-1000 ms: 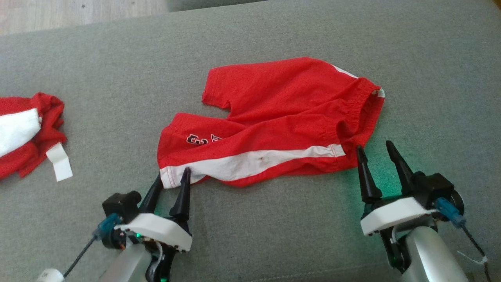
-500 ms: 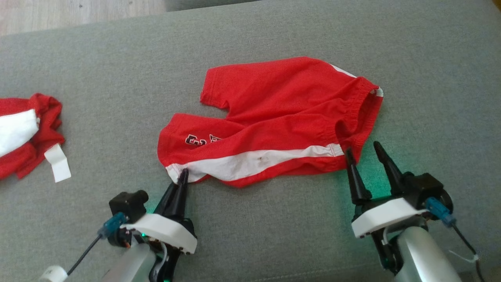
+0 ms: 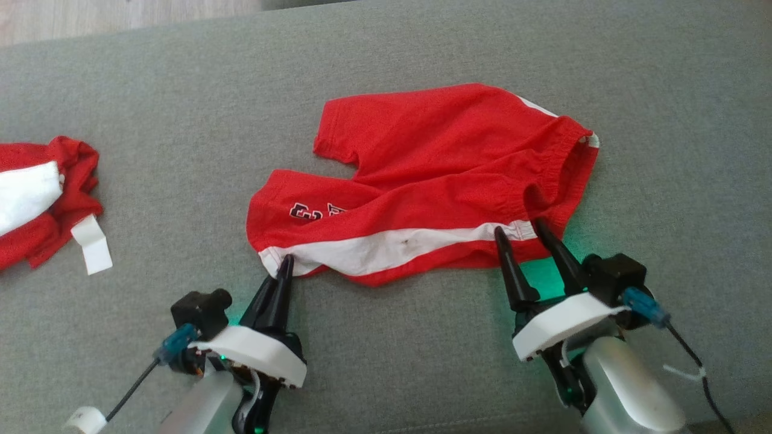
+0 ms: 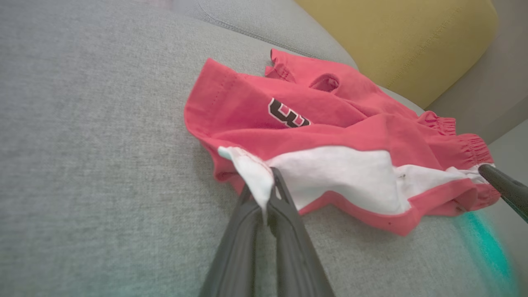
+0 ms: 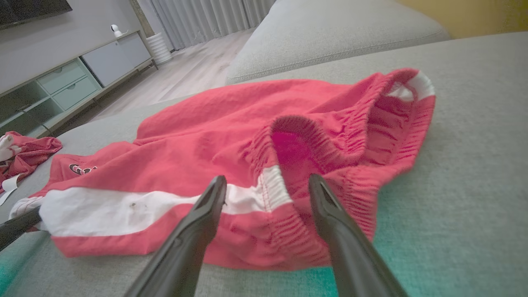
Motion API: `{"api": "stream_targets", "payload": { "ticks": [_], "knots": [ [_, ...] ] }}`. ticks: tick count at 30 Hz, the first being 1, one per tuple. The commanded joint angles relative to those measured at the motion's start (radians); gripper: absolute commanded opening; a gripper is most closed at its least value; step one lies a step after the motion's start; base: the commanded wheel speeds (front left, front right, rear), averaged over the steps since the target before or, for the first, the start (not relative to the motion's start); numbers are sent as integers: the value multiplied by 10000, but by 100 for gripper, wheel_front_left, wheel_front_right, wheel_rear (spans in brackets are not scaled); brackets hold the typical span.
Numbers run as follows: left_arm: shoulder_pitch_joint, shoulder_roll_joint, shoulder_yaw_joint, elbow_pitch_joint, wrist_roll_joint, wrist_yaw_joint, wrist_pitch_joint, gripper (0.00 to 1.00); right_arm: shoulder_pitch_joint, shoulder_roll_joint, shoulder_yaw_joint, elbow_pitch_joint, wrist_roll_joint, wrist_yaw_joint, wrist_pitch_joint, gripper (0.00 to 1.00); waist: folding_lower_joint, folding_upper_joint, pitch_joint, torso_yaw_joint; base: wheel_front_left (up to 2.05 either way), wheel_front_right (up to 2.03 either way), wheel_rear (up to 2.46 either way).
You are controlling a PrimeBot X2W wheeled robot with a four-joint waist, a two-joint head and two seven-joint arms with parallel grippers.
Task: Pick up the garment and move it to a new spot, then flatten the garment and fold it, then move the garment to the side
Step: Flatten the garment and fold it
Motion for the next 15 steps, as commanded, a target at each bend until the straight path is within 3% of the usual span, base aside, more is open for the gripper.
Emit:
{"api": "stream_targets", "payload": {
  "ticks": [1,12,13,14,15],
  "knots": [
    [-323,120,388,-213,71,14,-49,0,-453,-171,504,-17,233,65,-107,100,0,0,34,19,0,0,0],
    [-291,59,401,-273,108,14,-49,0,-1470,-825,2257,1111,1673,65,116,100,0,0,95,81,0,0,0],
    [-294,51,403,-283,113,14,-49,0,-1518,-870,2371,1152,1791,65,107,74,0,0,100,95,0,0,0],
    [-299,44,410,-294,125,14,-49,0,-1564,-908,2505,1189,1892,65,99,21,0,0,106,110,0,0,0],
    [-303,37,420,-306,139,14,-49,0,-1603,-943,2624,1221,1984,65,88,0,0,0,109,125,0,0,0]
  ]
}}
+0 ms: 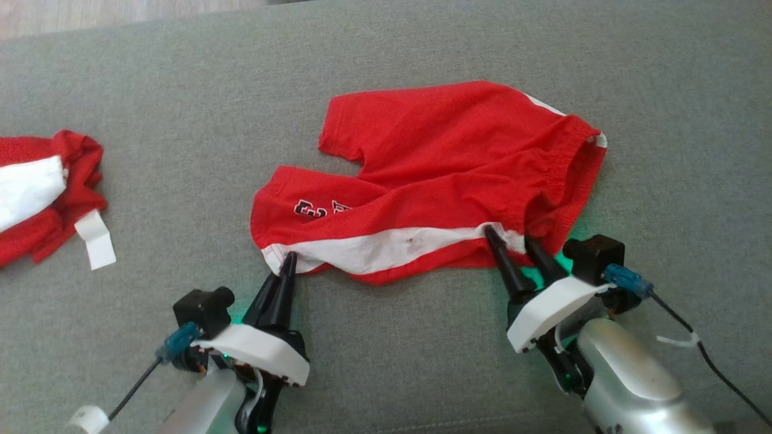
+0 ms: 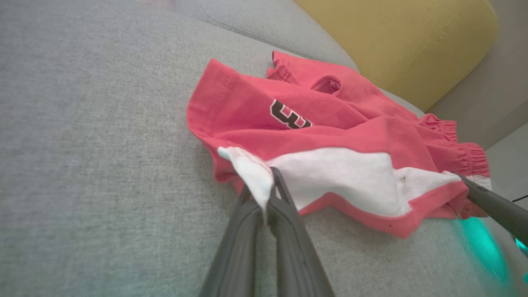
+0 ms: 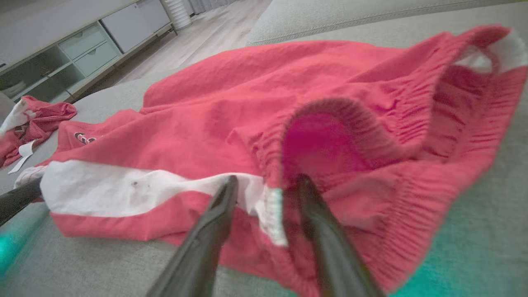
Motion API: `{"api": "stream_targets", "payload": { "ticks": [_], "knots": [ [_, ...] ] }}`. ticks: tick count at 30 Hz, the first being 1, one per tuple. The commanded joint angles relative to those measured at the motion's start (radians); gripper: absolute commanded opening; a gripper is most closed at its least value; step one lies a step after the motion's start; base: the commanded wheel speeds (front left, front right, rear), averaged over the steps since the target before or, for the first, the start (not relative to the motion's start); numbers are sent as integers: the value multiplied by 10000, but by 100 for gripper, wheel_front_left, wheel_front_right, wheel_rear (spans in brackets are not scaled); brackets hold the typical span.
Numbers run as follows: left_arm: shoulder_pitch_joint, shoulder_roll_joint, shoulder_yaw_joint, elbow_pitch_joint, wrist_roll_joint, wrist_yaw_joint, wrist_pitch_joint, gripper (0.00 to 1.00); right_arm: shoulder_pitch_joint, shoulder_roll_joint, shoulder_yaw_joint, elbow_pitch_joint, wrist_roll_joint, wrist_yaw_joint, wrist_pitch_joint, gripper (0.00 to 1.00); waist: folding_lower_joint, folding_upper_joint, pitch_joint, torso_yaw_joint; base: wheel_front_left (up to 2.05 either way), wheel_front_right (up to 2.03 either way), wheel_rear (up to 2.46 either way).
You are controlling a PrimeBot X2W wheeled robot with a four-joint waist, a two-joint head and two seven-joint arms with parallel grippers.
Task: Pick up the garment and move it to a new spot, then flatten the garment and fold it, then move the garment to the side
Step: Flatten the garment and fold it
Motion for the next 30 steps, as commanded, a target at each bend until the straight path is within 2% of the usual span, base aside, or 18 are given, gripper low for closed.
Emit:
{"api": "stream_targets", "payload": {
  "ticks": [1,7,12,16,22,26,30],
  "knots": [
    [-306,90,403,-194,107,14,-49,0,-214,-31,270,-187,143,65,-63,0,0,0,1,24,0,0,0],
    [-232,120,767,-437,309,14,-49,0,-229,-265,464,-225,717,65,-175,0,0,0,-199,94,0,0,0],
    [-247,325,1465,-1384,792,14,-49,0,-236,-427,325,-1243,1597,65,-235,0,0,0,-867,123,0,0,0],
    [-510,782,2175,-2351,1255,14,-49,0,-408,-776,243,-2490,2621,65,-241,0,0,0,-1616,166,0,0,0],
    [-1441,1763,2847,-3517,1773,14,-49,0,-1083,-1661,162,-4138,3869,65,210,0,0,0,-2411,328,0,0,0],
    [-2464,2300,2746,-3700,1698,14,-9,0,-1754,-2018,-134,-4897,4364,65,877,0,0,0,-2444,505,0,0,0],
    [-3876,2642,2462,-3362,2100,13,301,0,-2851,-2093,-356,-4965,4234,65,1506,0,0,0,-1904,692,0,0,0]
  ]
}}
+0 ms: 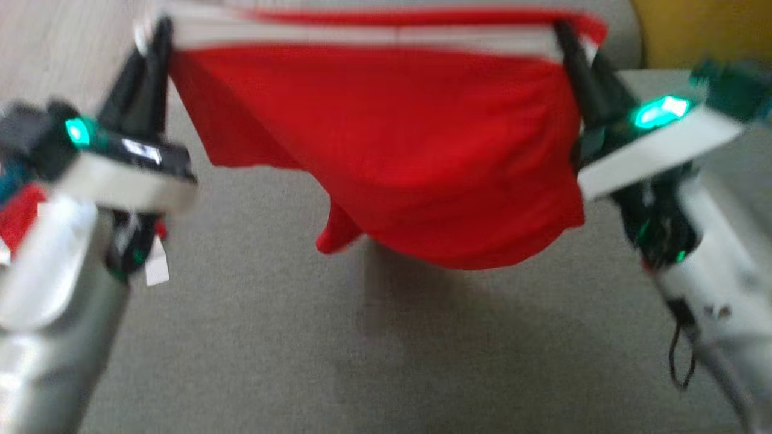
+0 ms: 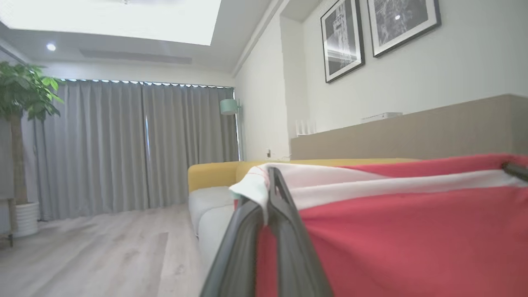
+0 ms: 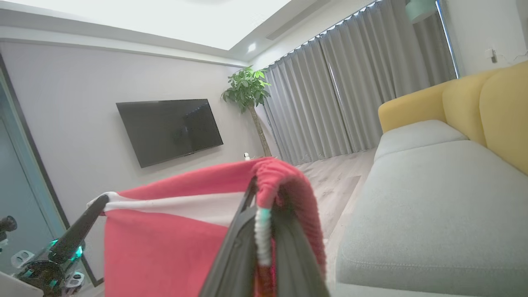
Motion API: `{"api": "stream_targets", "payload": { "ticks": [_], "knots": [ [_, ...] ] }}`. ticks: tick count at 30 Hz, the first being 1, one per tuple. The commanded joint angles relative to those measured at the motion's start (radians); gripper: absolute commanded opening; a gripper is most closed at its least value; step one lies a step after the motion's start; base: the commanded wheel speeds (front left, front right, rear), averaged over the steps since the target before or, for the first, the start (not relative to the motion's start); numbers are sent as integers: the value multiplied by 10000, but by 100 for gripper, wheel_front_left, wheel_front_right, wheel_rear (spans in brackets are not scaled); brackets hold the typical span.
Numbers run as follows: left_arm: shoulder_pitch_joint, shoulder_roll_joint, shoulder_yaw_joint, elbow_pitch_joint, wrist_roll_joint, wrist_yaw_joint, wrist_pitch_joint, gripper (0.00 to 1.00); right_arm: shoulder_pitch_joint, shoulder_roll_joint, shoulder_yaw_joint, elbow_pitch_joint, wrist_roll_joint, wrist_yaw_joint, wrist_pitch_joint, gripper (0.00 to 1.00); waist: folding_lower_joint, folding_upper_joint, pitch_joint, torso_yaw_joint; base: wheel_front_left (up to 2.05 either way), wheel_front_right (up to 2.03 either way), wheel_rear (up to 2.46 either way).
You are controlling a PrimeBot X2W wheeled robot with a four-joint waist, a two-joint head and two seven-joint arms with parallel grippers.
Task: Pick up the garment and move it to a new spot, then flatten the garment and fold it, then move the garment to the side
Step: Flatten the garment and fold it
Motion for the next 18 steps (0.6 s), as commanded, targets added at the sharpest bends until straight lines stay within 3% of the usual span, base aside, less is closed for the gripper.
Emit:
{"api": "stream_targets", "payload": {
  "ticks": [1,7,13,18],
  "knots": [
    [-1221,386,463,12,40,20,30,0,-928,-88,-124,-186,-271,65,65,0,3,0,563,108,0,0,0],
    [-3406,257,428,1393,634,107,-18,0,-3103,461,-35,1077,-1233,65,40,0,3,0,1760,250,0,0,0],
    [-5596,-207,647,2905,1375,333,-329,0,-5753,906,141,3431,-2747,65,-1236,0,3,0,2742,586,0,0,0],
    [-5904,-853,1672,1942,1843,335,-346,0,-6936,880,43,4783,-3508,65,-1707,0,3,0,3258,925,0,0,0]
  ]
}}
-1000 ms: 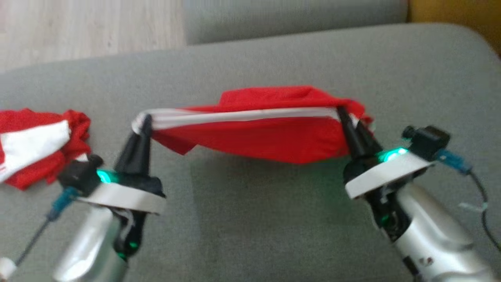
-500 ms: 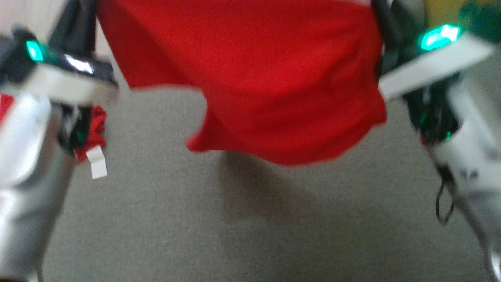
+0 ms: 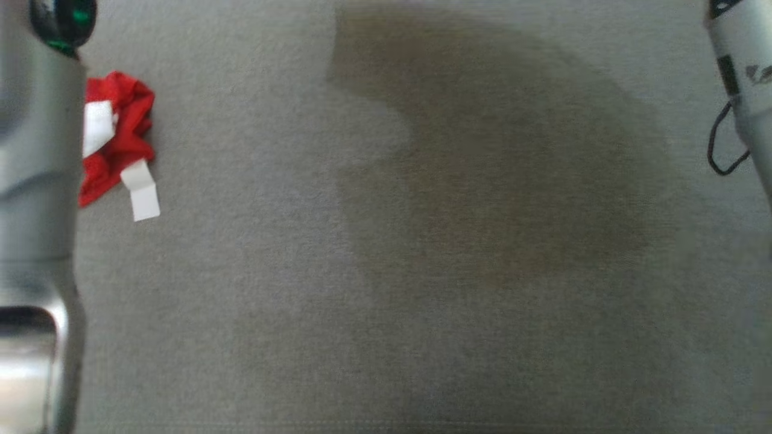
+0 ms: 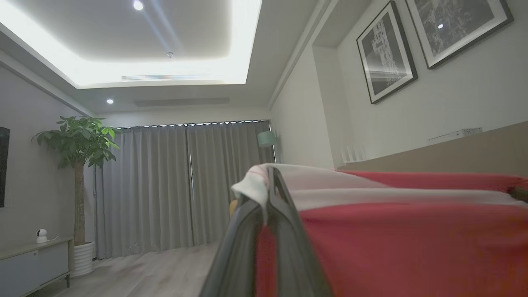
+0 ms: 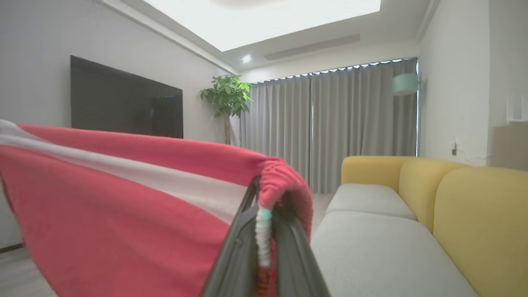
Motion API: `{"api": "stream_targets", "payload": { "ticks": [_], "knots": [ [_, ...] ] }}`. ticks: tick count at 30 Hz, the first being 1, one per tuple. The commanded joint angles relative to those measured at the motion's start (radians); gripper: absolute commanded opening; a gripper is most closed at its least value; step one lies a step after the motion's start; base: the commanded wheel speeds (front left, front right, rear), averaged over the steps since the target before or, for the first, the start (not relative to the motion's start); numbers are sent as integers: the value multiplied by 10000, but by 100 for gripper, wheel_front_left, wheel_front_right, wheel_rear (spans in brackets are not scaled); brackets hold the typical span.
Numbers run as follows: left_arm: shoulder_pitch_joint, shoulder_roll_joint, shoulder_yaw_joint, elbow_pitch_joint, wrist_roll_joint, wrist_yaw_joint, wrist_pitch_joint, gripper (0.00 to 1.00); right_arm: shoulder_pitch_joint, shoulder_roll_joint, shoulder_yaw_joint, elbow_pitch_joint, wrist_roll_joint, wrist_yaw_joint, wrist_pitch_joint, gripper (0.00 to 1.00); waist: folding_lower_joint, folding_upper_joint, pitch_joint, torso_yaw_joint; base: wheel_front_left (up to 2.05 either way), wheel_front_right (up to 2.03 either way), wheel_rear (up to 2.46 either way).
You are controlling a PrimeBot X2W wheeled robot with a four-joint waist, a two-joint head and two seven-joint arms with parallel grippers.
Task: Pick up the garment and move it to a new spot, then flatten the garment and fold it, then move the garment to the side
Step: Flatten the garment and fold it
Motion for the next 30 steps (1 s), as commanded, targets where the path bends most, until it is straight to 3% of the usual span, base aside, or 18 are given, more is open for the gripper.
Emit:
{"api": "stream_targets", "payload": {
  "ticks": [1,6,14,25,30],
  "knots": [
    [351,276,488,-394,117,-26,-34,0,174,106,-124,0,46,65,-69,0,-5,1,175,268,0,0,0],
    [2815,-652,788,-381,23,-202,-36,0,1864,-116,661,-161,438,65,-80,0,-5,1,67,397,0,0,0],
    [7002,-1685,728,10,-668,-244,-37,0,5495,-778,2499,-1199,2219,65,-82,0,-5,1,-657,283,0,0,0],
    [10977,-2021,916,-688,-764,-246,-37,0,9702,-1337,3223,-3151,3744,65,-83,0,-5,1,-2895,241,0,0,0],
    [12043,-2025,1011,-1058,-592,-246,-37,0,10771,-1500,3413,-3678,4162,65,-83,0,-5,1,-3413,171,0,0,0]
  ]
}}
